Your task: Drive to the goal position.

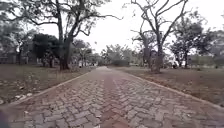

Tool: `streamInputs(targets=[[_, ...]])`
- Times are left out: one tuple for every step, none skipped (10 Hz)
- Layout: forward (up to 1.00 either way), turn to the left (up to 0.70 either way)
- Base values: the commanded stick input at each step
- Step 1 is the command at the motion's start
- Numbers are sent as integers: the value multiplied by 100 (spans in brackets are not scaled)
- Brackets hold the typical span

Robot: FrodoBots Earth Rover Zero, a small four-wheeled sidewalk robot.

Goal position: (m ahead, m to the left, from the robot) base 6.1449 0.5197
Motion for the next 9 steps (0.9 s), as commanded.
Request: streamInputs(targets=[[70, 0], [70, 0], [70, 0], [70, 0], [70, 0], [70, 0], [70, 0], [70, 0], [70, 0]])
